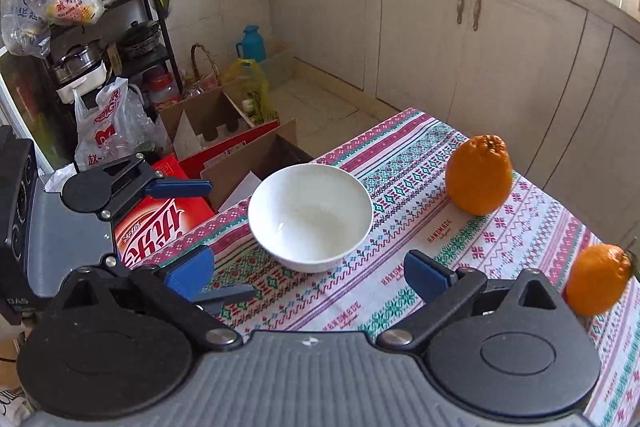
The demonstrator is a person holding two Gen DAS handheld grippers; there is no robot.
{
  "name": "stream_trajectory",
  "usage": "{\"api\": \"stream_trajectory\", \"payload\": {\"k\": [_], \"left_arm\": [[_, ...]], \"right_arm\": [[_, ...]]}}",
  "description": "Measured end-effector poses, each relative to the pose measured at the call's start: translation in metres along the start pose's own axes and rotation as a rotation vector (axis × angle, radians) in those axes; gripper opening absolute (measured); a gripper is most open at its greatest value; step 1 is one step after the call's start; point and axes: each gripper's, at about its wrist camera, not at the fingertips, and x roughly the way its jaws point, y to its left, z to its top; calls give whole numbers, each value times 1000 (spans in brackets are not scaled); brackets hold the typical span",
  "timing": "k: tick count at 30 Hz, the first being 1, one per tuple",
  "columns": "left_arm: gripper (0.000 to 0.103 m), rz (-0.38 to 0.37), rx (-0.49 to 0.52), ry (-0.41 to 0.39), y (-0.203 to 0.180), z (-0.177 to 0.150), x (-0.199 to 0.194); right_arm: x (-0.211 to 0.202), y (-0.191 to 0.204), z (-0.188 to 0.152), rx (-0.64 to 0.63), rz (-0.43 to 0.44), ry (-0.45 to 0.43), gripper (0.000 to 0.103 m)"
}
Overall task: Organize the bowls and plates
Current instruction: 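Move the right gripper to the pink-floral bowl and grasp its rim, then lift the pink-floral bowl with the right gripper and carry it over the nested bowls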
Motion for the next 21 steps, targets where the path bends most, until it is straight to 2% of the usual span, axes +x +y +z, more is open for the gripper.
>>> {"api": "stream_trajectory", "payload": {"k": [9, 21], "left_arm": [[95, -15, -44, 46, 7, -3, 32], [92, -17, -60, 59, 8, -5, 46]], "right_arm": [[56, -26, 19, 19, 54, 66, 99], [100, -50, 24, 75, 130, 99, 84]]}}
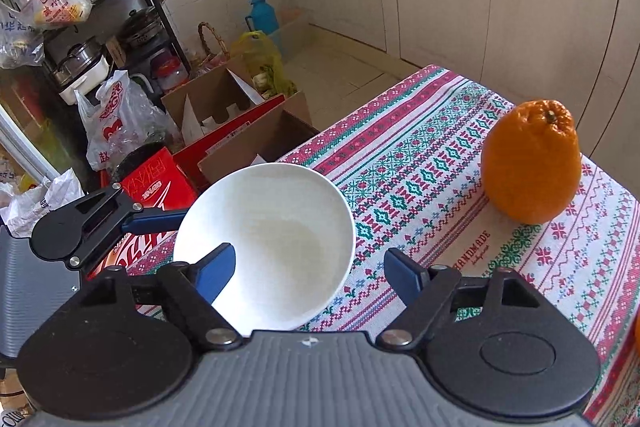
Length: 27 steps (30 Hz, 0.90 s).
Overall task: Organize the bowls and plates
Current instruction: 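Lift the pink-floral bowl with the right gripper and carry it over the nested bowls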
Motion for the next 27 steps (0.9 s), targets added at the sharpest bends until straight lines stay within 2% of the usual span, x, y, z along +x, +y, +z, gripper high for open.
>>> {"api": "stream_trajectory", "payload": {"k": [3, 11, 27], "left_arm": [[88, -2, 4, -9, 0, 0, 0], [85, -6, 3, -12, 0, 1, 2], [84, -19, 13, -8, -1, 2, 2]], "right_arm": [[3, -1, 1, -4, 23, -2, 79], [10, 0, 6, -17, 51, -10, 71], [11, 4, 7, -27, 60, -7, 69]]}}
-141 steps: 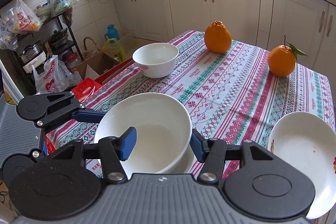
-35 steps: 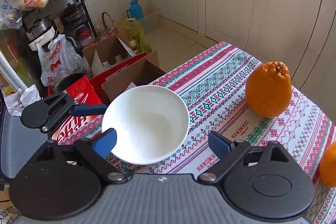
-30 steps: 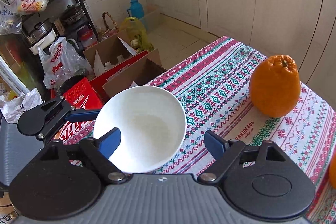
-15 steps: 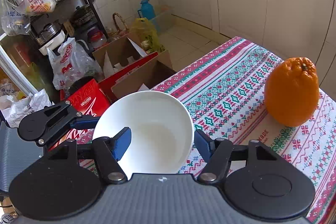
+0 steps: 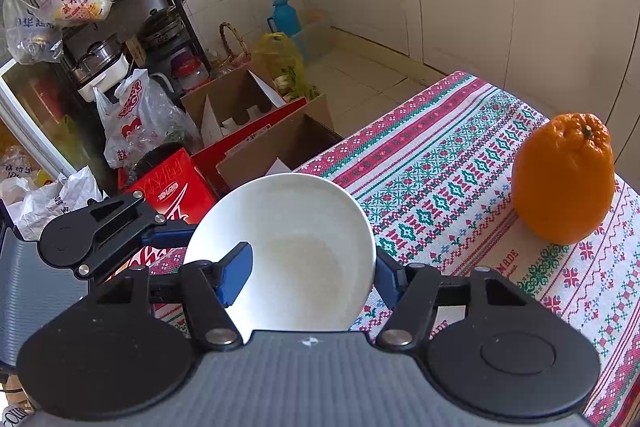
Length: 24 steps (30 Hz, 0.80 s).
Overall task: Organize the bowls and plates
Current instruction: 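Lift the pink-floral bowl with the right gripper and carry it over the nested bowls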
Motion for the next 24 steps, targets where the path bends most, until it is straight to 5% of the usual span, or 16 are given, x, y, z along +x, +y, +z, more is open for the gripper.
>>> {"api": "stream_trajectory", "payload": {"k": [24], "left_arm": [[84, 1, 9, 27, -22, 3, -48]], "right_arm": [[-42, 35, -21, -42, 20, -21, 69]]}}
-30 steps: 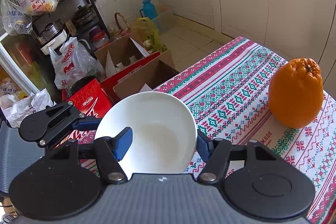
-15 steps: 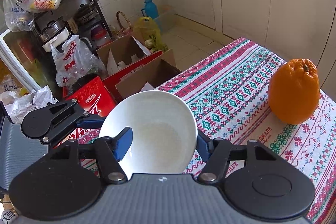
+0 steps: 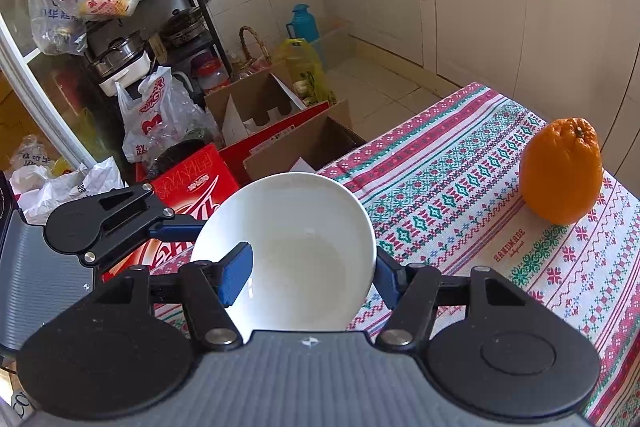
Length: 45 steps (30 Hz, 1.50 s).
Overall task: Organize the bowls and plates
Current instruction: 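Lift the pink-floral bowl with the right gripper and carry it over the nested bowls, then lower the pink-floral bowl onto the nested bowls and open the right gripper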
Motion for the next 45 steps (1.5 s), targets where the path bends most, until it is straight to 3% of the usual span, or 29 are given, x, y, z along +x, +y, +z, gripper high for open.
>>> {"api": "stream_trajectory", "payload": {"k": [22, 45], "left_arm": [[84, -25, 48, -21, -44, -4, -79], [84, -118, 119, -55, -90, -4, -114]], "right_arm": [[-69, 52, -50, 2, -2, -66, 70], [-135, 75, -107, 30, -73, -135, 70]]}}
